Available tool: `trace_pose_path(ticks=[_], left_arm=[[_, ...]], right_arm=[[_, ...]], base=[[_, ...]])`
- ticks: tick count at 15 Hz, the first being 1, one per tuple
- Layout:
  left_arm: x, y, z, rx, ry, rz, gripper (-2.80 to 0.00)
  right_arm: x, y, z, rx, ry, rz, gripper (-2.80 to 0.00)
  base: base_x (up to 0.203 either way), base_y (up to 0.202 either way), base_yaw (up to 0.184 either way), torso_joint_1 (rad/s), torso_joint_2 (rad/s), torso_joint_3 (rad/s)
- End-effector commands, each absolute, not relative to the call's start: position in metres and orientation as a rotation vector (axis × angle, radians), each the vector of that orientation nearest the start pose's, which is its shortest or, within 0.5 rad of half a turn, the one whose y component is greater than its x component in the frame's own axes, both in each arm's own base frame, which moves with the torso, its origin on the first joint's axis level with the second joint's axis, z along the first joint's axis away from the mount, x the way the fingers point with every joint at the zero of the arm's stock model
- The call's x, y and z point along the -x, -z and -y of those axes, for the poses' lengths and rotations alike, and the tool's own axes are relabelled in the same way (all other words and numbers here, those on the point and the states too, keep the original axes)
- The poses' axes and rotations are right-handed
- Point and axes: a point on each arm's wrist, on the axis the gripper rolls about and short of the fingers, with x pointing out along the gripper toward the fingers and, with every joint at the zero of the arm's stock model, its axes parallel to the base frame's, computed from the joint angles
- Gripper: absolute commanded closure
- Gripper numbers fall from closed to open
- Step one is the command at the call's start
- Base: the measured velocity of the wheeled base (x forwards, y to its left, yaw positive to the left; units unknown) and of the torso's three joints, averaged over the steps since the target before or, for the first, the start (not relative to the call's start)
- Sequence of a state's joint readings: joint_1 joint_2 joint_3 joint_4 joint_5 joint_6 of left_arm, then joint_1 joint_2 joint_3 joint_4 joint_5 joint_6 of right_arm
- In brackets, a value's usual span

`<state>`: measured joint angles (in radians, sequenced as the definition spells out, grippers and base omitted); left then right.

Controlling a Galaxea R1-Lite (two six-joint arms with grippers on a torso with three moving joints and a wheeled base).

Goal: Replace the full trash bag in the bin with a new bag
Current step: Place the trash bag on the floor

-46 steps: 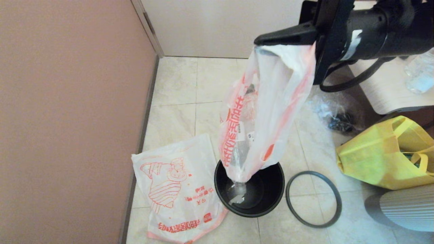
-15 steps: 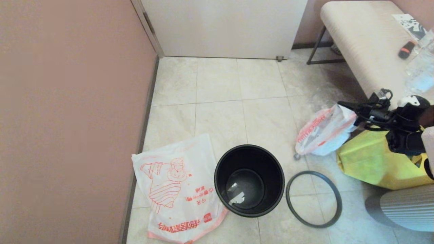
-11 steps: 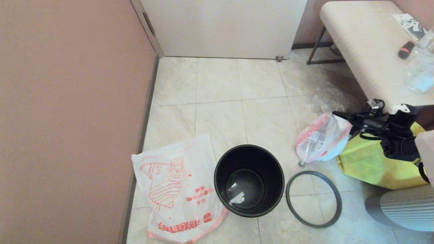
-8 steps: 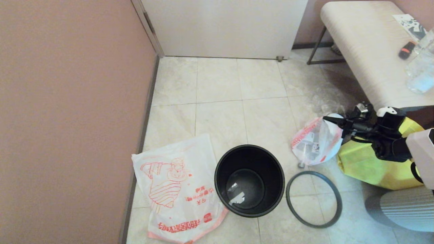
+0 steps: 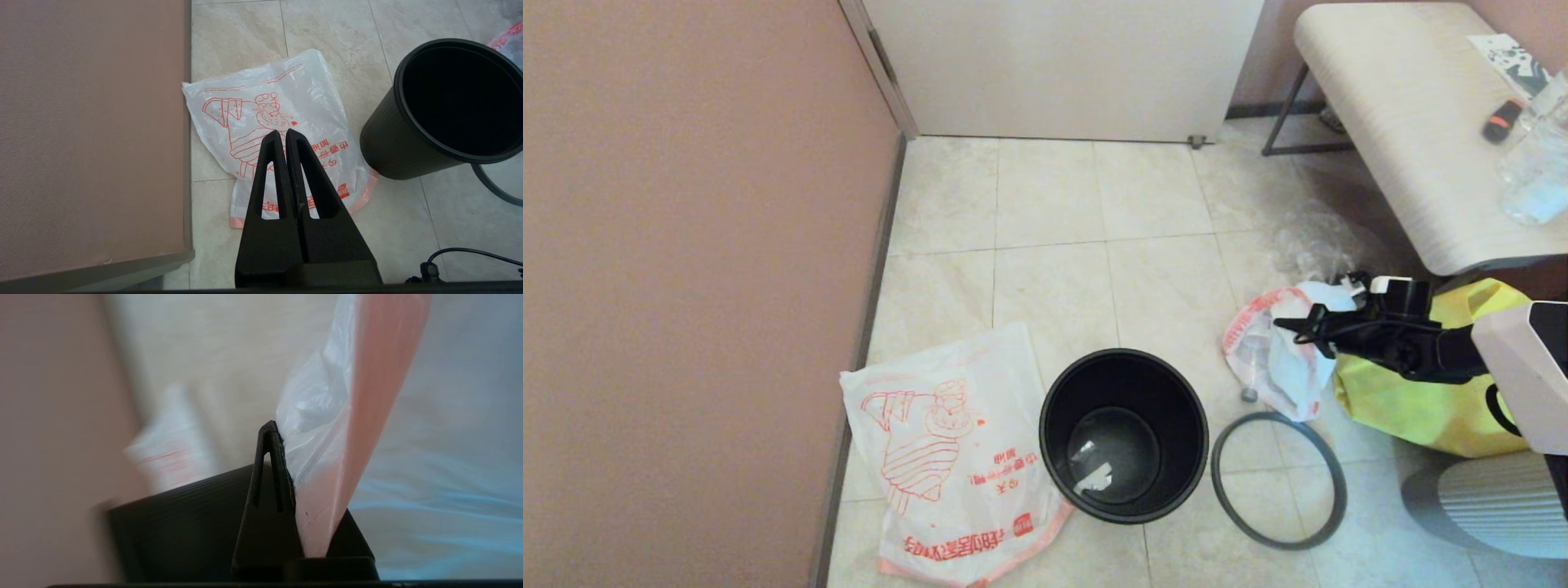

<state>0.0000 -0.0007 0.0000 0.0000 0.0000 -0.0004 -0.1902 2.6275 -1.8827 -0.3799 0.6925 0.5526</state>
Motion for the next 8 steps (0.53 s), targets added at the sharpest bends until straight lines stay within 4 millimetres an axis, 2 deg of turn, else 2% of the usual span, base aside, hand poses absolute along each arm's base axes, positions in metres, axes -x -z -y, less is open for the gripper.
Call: trace_pose_path(ticks=[1,2,5,8], left_arm=[[0.023,-0.076,0.0,0.001,0.0,0.001,0.0],[0.023,-0.075,0.0,0.001,0.0,0.0,0.0],[0.023,-0.075,0.0,0.001,0.0,0.0,0.0],[0.023,-0.075,0.0,0.002,0.0,0.0,0.0]], right_arm=[[-0.525,-0.067,0.083,-0.649,-0.273,-0.419,0.0],[-0.526,-0.07,0.088,-0.636,-0.216,-0.397,0.0],[-0.521,-0.079,0.122,-0.635,-0.1,-0.379,0.0],[-0.514,-0.07,0.135,-0.561,0.055,-0.432,0.0]], base=[[0.0,0.0,0.0,0.0,0.0,0.0],[0.0,0.0,0.0,0.0,0.0,0.0],[0.0,0.0,0.0,0.0,0.0,0.0],[0.0,0.0,0.0,0.0,0.0,0.0]])
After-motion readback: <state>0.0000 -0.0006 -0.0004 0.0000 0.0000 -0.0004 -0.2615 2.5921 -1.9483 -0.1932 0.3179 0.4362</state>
